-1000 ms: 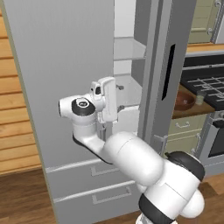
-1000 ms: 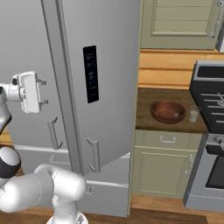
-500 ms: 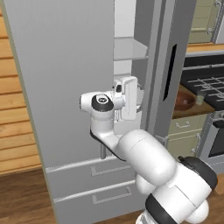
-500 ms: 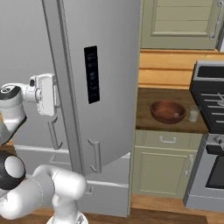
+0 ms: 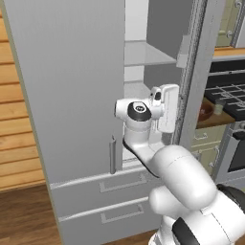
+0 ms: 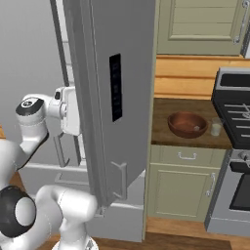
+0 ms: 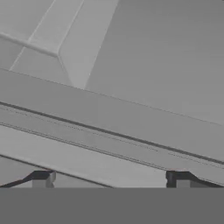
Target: Grab a lemon wedge from the fridge and one ice cube from the ice bowl, and put them in the glass of lemonade.
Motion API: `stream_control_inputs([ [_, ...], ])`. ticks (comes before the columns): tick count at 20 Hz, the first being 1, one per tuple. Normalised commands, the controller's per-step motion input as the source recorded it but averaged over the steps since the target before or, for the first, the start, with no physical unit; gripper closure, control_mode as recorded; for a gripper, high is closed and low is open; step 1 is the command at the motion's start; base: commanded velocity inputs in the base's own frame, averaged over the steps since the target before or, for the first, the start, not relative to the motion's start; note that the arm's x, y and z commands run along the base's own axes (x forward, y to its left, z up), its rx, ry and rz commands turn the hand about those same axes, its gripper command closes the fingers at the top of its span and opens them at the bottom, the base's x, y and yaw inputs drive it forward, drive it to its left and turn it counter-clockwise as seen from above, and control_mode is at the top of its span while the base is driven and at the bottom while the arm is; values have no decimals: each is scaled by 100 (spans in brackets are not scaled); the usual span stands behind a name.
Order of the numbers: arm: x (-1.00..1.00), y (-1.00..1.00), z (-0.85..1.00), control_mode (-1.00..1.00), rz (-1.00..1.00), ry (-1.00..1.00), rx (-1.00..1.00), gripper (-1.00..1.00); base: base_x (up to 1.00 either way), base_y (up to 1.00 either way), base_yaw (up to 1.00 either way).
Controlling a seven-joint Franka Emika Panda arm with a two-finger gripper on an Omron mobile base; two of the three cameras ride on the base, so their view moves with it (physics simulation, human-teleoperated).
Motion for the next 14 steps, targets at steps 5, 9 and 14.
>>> stream_control_inputs([
  [5, -13, -100, 0, -100, -4, 4, 0, -100, 0, 0, 0],
  [9, -9, -100, 3, -100, -3, 6, 0, -100, 0, 0, 0],
  [14, -6, -100, 4, -100, -2, 9, 0, -100, 0, 0, 0],
])
